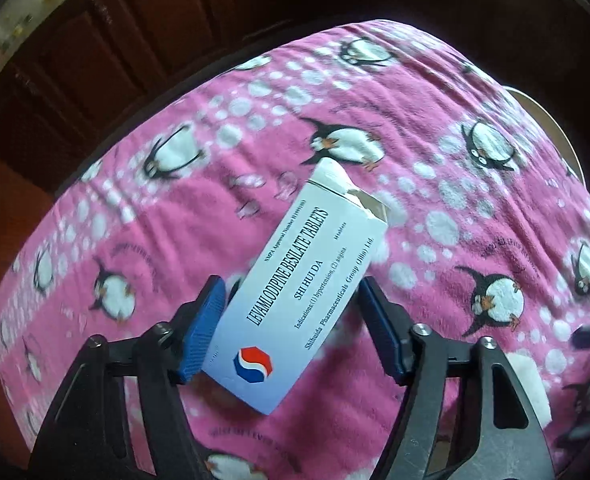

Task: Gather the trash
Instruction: 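Grasp the white Levamlodipine tablet box with the left tool while the right tool grasps the white foam block, then carry tablet box and foam block over the white bucket and open both tools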

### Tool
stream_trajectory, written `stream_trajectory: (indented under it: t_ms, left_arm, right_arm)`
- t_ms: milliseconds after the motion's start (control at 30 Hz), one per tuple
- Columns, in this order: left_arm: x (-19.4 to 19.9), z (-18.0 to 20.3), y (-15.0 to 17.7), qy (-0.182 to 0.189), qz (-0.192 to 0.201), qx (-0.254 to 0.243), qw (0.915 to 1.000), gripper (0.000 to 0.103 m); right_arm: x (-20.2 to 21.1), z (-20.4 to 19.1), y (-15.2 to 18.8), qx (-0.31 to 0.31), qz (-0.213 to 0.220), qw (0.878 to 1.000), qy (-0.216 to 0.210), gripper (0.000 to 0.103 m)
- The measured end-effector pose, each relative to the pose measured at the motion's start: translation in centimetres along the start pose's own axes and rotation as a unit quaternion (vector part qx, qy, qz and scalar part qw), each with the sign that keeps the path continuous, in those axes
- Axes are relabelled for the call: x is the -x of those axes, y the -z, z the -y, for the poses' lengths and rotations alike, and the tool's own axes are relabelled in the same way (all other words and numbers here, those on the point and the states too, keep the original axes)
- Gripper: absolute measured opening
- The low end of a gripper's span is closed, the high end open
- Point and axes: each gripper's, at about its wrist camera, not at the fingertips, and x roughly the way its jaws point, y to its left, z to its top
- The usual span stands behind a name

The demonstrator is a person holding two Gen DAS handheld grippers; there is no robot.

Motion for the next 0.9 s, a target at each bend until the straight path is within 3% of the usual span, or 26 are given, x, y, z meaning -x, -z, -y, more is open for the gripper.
stream_trajectory:
  t_ms: [167,267,333,400,667,900]
  left_arm:
    - [1.6,-1.4,2.3,-0.005,-0.005,0.054,0.9985,0.055]
    - [2.8,-1.9,3.7,0.0,-0.004,0.075,0.9971,0.054]
    - [3.5,-1.9,4.5,0.003,-0.004,0.084,0.9964,0.054]
    - [4.2,-1.9,5.3,0.006,-0.001,0.091,0.9958,0.053]
    - [5.5,-0.7,5.6,0.022,0.009,0.101,0.9946,0.051]
    - [3.5,-0.4,5.2,0.03,-0.004,0.117,0.9927,0.051]
  right_arm:
    - [-2.7,-2.3,-0.6,0.027,-0.011,0.999,0.017,0.062]
    - [-4.2,-2.9,-0.5,0.045,-0.018,0.998,0.051,0.06]
    - [-4.0,-2.6,-0.4,0.045,-0.011,0.997,0.062,0.043]
    - [-3.1,-2.1,-0.5,0.038,0.001,0.998,0.042,0.038]
    - [1.5,-0.9,-0.7,0.035,0.054,0.998,0.026,0.037]
    - [2.5,0.3,-0.4,0.015,0.065,0.998,0.023,0.037]
